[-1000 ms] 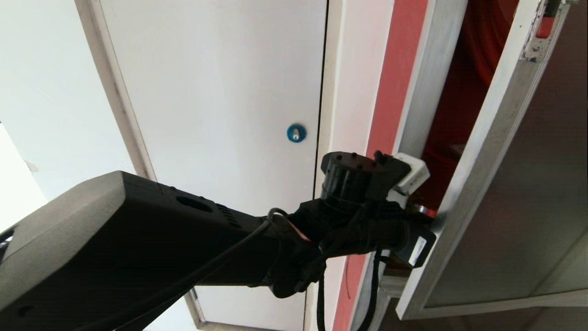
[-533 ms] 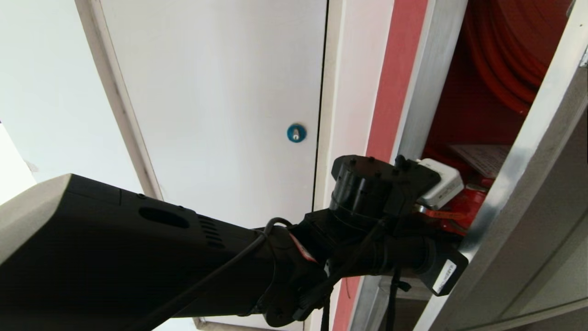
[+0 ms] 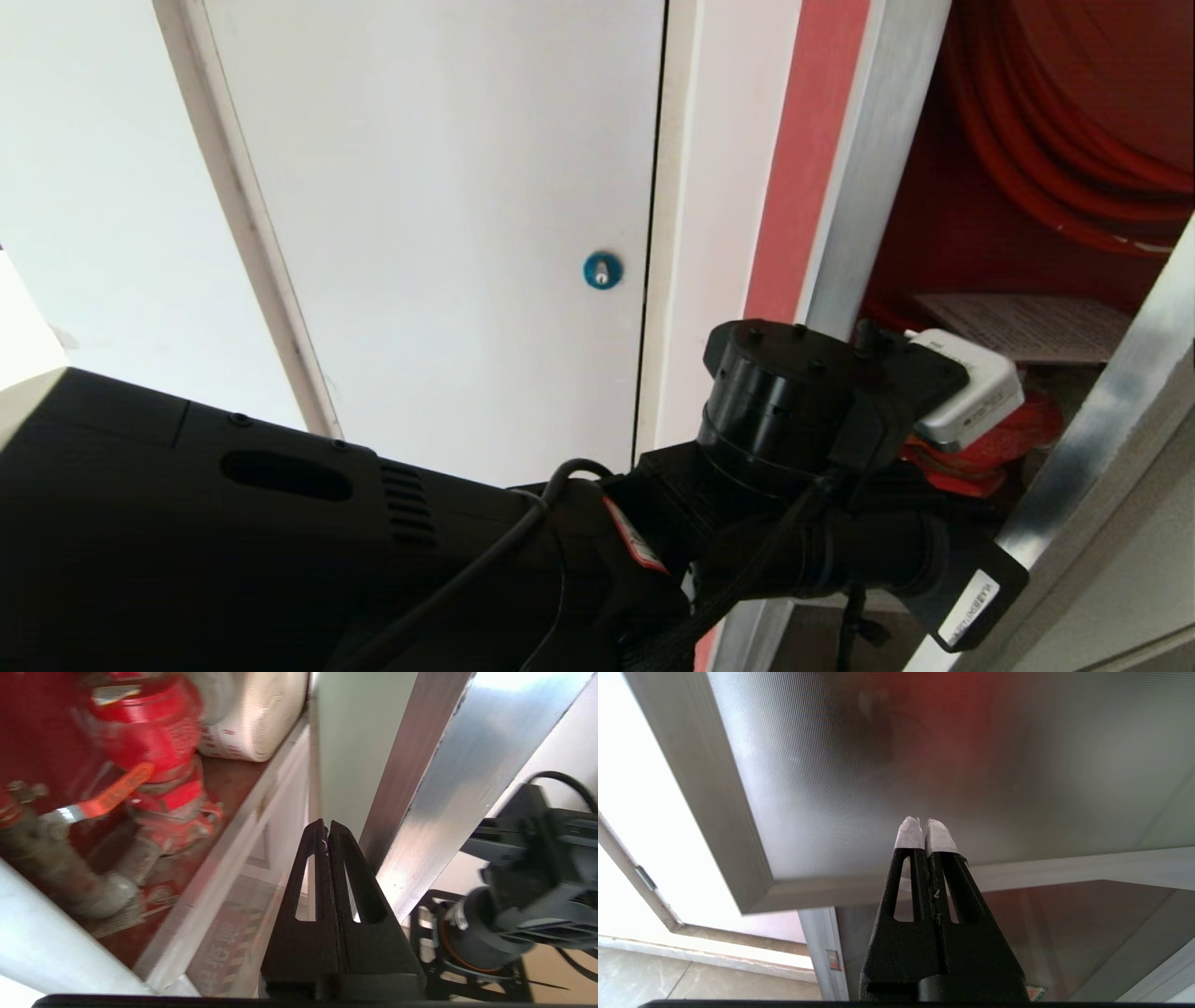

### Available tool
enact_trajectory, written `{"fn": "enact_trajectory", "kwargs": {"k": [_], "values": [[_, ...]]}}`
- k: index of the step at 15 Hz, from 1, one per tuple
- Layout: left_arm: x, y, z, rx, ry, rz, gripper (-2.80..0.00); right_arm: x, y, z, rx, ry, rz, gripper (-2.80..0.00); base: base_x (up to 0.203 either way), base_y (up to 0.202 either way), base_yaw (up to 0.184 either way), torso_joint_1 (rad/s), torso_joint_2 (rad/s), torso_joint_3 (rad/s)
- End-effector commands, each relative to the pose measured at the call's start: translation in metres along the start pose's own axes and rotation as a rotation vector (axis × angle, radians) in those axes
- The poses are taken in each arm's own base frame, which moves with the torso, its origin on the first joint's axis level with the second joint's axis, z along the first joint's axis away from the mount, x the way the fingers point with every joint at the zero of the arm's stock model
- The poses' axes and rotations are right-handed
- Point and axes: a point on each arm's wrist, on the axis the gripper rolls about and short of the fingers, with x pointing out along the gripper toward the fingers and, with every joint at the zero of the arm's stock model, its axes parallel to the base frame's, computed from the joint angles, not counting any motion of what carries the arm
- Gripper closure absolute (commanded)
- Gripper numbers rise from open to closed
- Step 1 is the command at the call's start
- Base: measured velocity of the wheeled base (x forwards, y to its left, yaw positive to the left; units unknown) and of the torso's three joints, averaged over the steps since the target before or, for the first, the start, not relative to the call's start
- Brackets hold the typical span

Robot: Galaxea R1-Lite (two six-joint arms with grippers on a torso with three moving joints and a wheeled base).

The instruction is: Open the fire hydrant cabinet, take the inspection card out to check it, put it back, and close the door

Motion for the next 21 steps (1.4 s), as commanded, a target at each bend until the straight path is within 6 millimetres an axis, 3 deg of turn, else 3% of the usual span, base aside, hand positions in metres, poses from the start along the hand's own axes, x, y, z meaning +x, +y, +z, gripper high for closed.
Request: {"fn": "enact_trajectory", "kwargs": {"k": [1, 21], "values": [[0.0, -0.007, 0.001, 0.001, -0.002, -0.016, 0.0, 0.0, 0.0, 0.0, -0.001, 0.0, 0.002, 0.0, 0.0, 0.0, 0.0, 0.0, 0.0, 0.0], [0.012, -0.069, -0.002, 0.003, 0.011, -0.163, 0.0, 0.0, 0.0, 0.0, -0.001, 0.0, 0.0, 0.0, 0.0, 0.0, 0.0, 0.0, 0.0, 0.0]]}}
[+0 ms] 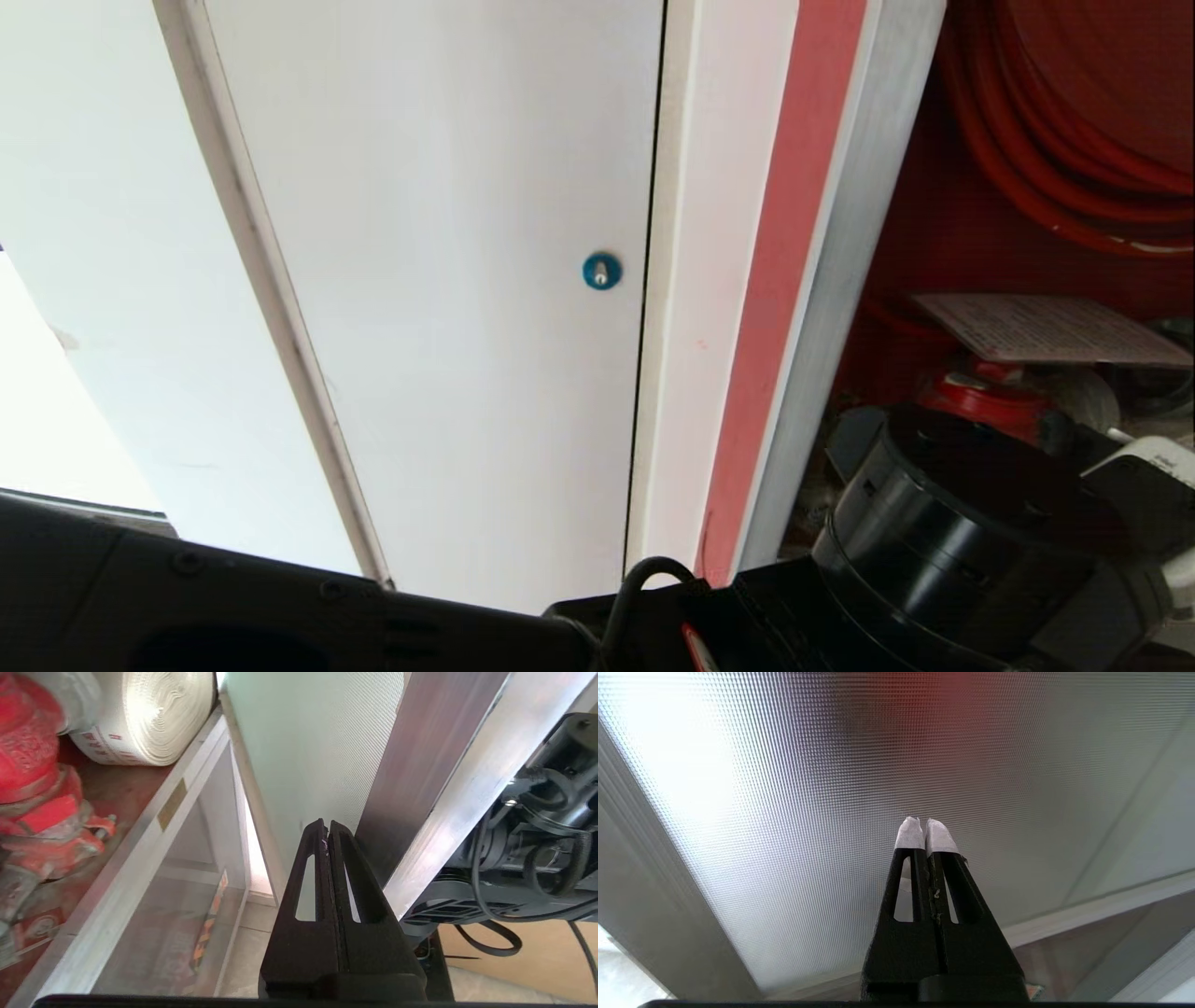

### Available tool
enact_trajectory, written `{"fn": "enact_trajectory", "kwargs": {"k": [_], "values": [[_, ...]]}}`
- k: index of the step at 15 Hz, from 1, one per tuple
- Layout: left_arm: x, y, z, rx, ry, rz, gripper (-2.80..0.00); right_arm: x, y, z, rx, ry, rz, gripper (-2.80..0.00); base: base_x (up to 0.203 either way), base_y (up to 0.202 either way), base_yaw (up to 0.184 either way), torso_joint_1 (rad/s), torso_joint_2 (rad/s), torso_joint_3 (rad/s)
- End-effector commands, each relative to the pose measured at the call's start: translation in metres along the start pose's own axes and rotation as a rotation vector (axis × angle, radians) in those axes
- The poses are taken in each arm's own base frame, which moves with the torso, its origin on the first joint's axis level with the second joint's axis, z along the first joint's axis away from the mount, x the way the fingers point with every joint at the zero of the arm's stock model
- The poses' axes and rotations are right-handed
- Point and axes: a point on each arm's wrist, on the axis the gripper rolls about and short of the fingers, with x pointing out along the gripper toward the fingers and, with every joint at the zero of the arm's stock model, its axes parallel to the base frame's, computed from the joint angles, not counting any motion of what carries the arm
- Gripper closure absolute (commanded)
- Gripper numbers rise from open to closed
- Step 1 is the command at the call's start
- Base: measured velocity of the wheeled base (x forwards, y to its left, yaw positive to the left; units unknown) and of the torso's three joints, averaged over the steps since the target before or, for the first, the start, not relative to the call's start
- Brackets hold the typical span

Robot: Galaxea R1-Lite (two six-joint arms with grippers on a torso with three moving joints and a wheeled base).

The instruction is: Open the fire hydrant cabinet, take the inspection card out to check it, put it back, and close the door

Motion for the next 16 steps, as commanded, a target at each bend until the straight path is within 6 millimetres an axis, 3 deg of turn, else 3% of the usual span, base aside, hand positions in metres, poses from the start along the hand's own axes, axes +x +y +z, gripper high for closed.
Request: {"fn": "enact_trajectory", "kwargs": {"k": [1, 6, 10, 12, 14, 16], "values": [[0.001, -0.004, 0.001, 0.001, -0.005, -0.013, 0.0, 0.0, 0.0, 0.0, 0.0, 0.0, 0.002, 0.0, 0.0, 0.0, 0.0, 0.0, 0.0, 0.0], [0.0, 0.001, -0.001, -0.001, 0.001, 0.003, 0.0, 0.0, 0.0, 0.0, 0.0, 0.0, 0.001, 0.0, 0.0, 0.0, 0.0, 0.0, 0.0, 0.0], [-0.007, 0.034, -0.01, -0.04, 0.022, 0.079, 0.0, 0.0, 0.0, 0.0, 0.0, 0.0, 0.001, 0.0, 0.0, 0.0, 0.0, 0.0, 0.0, 0.0], [-0.018, 0.067, -0.015, -0.055, 0.028, 0.157, 0.0, 0.0, 0.0, 0.0, 0.0, 0.0, 0.001, 0.0, 0.0, 0.0, 0.0, 0.0, 0.0, 0.0], [-0.039, 0.097, -0.023, -0.076, 0.05, 0.243, 0.0, 0.0, 0.0, 0.0, 0.0, 0.0, 0.002, 0.0, 0.0, 0.0, 0.0, 0.0, 0.0, 0.0], [-0.064, 0.112, -0.033, -0.104, 0.088, 0.306, 0.0, 0.0, 0.0, 0.0, 0.0, 0.0, 0.002, 0.0, 0.0, 0.0, 0.0, 0.0, 0.0, 0.0]]}}
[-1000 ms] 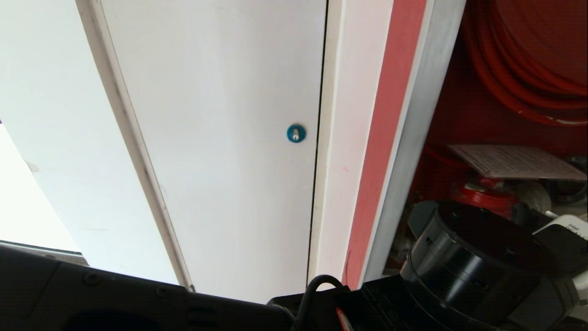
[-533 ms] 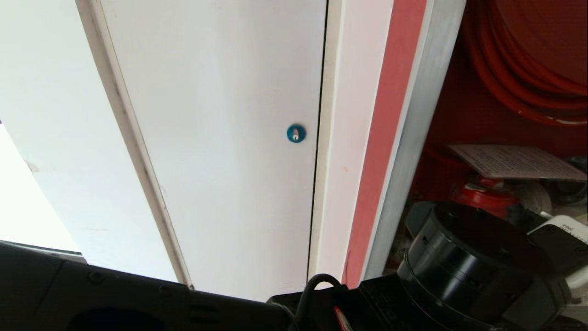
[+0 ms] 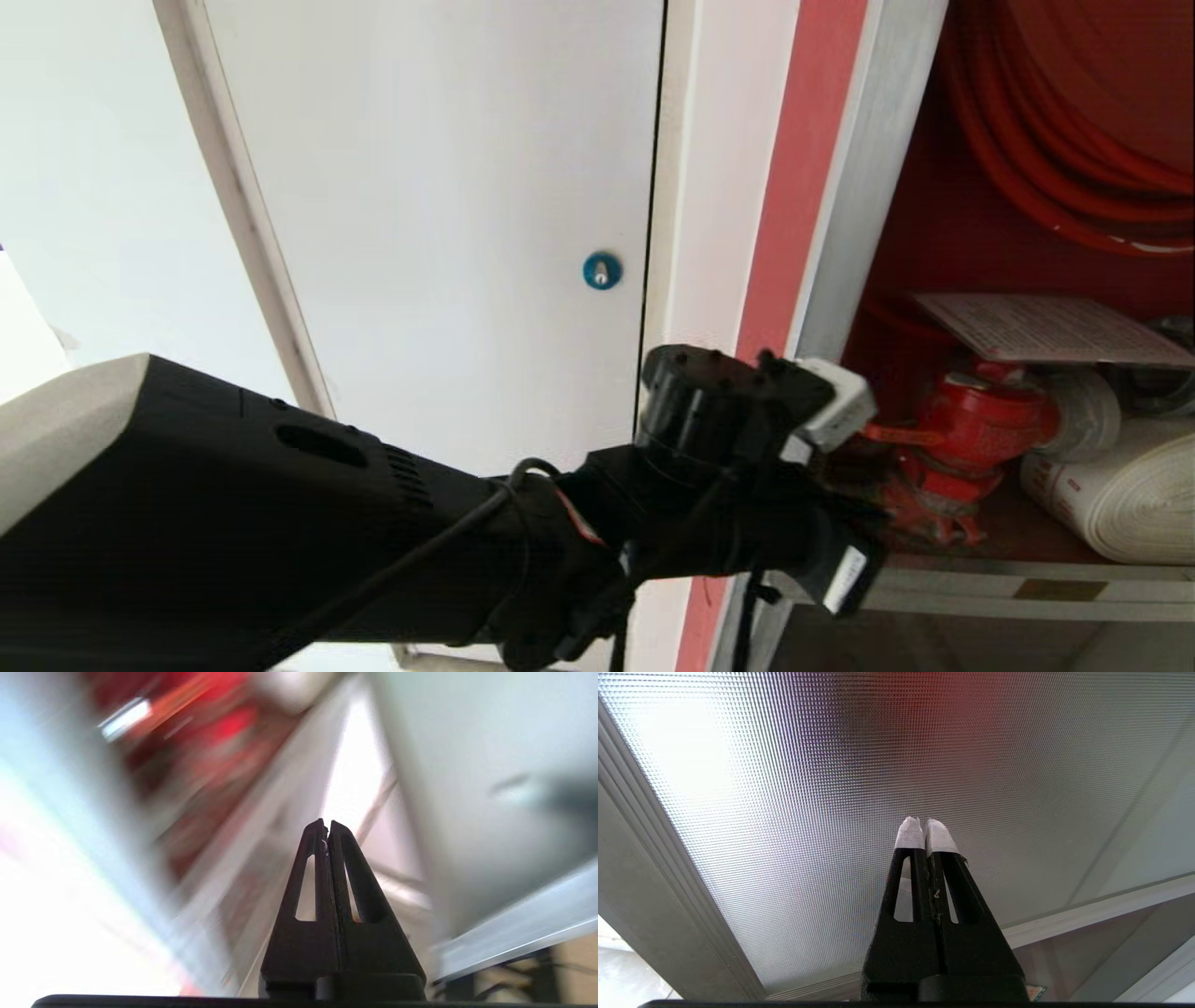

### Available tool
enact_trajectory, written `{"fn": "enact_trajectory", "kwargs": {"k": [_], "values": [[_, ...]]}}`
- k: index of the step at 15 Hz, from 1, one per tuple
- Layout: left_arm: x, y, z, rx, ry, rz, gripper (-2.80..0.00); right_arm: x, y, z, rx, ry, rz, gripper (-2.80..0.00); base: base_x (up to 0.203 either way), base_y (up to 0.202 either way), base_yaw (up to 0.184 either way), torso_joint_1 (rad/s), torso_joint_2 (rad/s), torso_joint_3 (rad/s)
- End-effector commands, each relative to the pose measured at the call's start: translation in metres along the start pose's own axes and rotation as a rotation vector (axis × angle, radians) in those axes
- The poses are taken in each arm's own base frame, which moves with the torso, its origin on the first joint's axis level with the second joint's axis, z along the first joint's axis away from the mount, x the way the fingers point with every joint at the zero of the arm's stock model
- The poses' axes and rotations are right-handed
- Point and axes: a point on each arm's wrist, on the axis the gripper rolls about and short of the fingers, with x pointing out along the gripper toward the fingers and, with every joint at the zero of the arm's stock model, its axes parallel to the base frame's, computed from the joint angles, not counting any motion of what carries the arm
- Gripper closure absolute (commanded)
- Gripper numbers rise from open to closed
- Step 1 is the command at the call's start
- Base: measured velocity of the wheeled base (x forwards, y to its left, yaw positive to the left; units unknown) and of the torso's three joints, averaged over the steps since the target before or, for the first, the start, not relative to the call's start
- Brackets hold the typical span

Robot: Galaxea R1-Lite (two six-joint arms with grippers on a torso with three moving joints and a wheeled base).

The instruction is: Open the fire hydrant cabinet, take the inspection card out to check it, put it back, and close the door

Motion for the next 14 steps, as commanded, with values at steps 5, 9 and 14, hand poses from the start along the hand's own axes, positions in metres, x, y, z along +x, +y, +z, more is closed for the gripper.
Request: {"fn": "enact_trajectory", "kwargs": {"k": [5, 9, 14], "values": [[-0.099, 0.048, -0.009, -0.029, -0.043, 0.214, 0.0, 0.0, 0.0, 0.0, 0.0, 0.0, 0.002, 0.0, 0.0, 0.0, 0.0, 0.0, 0.0, 0.0], [-0.17, 0.058, -0.009, -0.028, -0.083, 0.369, 0.0, 0.0, 0.0, 0.0, 0.0, 0.0, 0.002, 0.0, 0.0, 0.0, 0.0, 0.0, 0.0, 0.0], [-0.245, 0.057, -0.013, -0.012, -0.134, 0.569, 0.0, 0.0, 0.0, 0.0, 0.0, 0.0, 0.002, 0.0, 0.0, 0.0, 0.0, 0.0, 0.0, 0.0]]}}
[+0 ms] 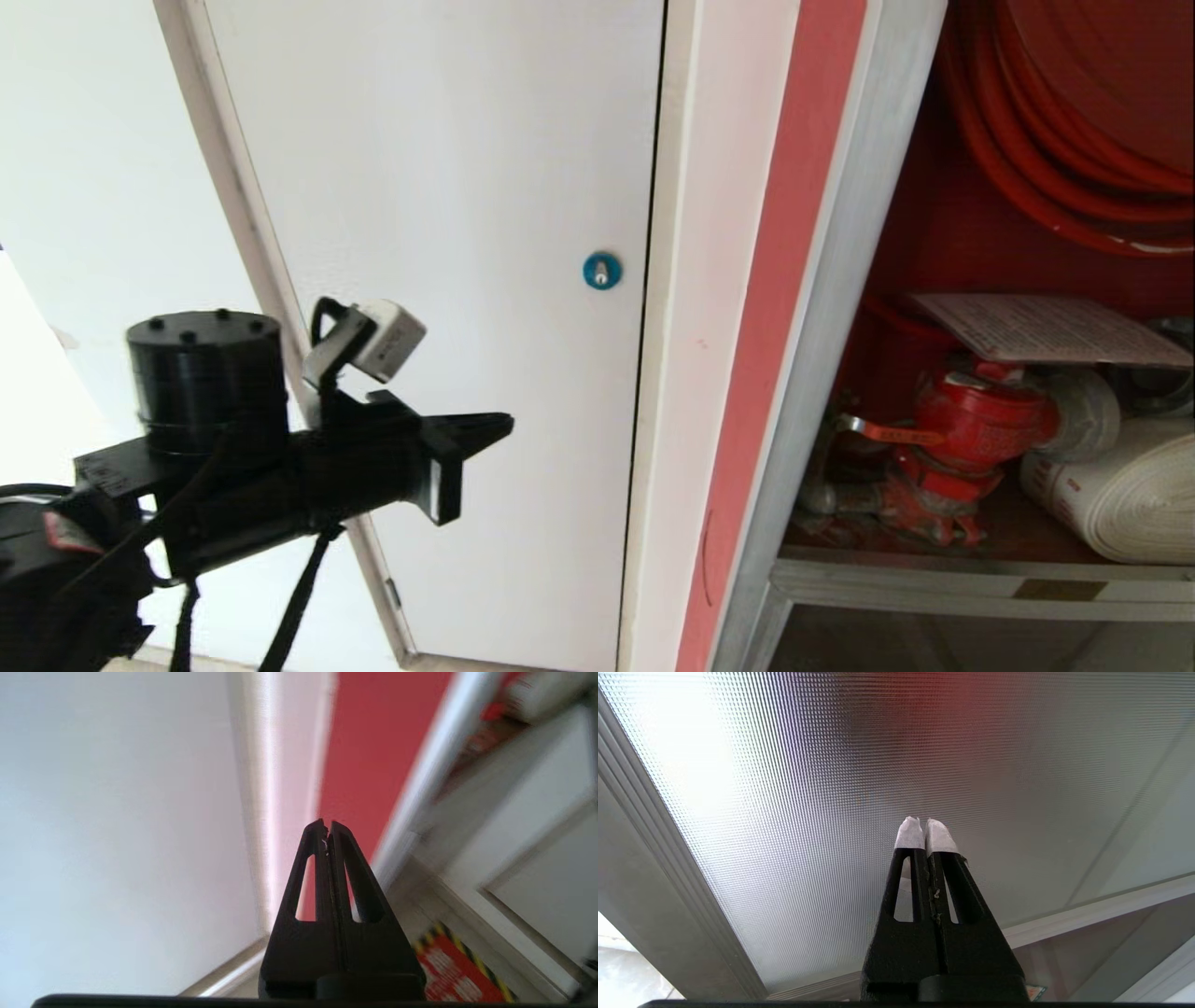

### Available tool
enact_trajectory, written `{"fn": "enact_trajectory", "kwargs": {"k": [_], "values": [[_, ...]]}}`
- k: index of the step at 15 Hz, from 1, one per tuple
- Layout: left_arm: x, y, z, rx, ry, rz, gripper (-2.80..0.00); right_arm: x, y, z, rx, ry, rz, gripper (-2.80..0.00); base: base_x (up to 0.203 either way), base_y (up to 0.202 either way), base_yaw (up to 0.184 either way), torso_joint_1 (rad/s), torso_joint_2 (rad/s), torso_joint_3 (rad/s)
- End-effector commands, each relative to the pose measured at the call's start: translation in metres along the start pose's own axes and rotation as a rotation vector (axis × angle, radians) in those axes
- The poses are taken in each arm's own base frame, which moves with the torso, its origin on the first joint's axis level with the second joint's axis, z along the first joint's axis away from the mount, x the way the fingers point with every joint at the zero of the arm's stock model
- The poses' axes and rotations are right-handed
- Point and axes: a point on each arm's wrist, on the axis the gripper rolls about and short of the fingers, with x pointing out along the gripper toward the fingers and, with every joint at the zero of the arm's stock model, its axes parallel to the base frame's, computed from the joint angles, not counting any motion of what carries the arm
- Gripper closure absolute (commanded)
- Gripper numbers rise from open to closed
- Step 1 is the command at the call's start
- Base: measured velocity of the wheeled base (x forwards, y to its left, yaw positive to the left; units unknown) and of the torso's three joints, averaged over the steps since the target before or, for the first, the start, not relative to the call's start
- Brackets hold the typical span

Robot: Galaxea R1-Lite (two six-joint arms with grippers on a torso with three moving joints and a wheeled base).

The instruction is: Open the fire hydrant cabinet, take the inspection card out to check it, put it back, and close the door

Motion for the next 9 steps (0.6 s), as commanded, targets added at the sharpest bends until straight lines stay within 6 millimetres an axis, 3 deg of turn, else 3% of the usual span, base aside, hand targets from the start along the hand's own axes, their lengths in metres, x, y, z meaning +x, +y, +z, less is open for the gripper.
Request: {"fn": "enact_trajectory", "kwargs": {"k": [1, 4, 9], "values": [[-0.036, 0.01, 0.007, 0.025, -0.06, 0.09, 0.0, 0.0, 0.0, 0.0, 0.0, 0.0, 0.001, 0.0, 0.0, 0.0, 0.0, 0.0, 0.0, 0.0], [-0.081, 0.014, 0.011, 0.058, -0.136, 0.205, 0.0, 0.0, 0.0, 0.0, 0.0, 0.0, 0.001, 0.0, 0.0, 0.0, 0.0, 0.0, 0.0, 0.0], [-0.152, -0.009, 0.006, 0.125, -0.278, 0.342, 0.0, 0.0, 0.0, 0.0, 0.0, 0.0, 0.001, 0.0, 0.0, 0.0, 0.0, 0.0, 0.0, 0.0]]}}
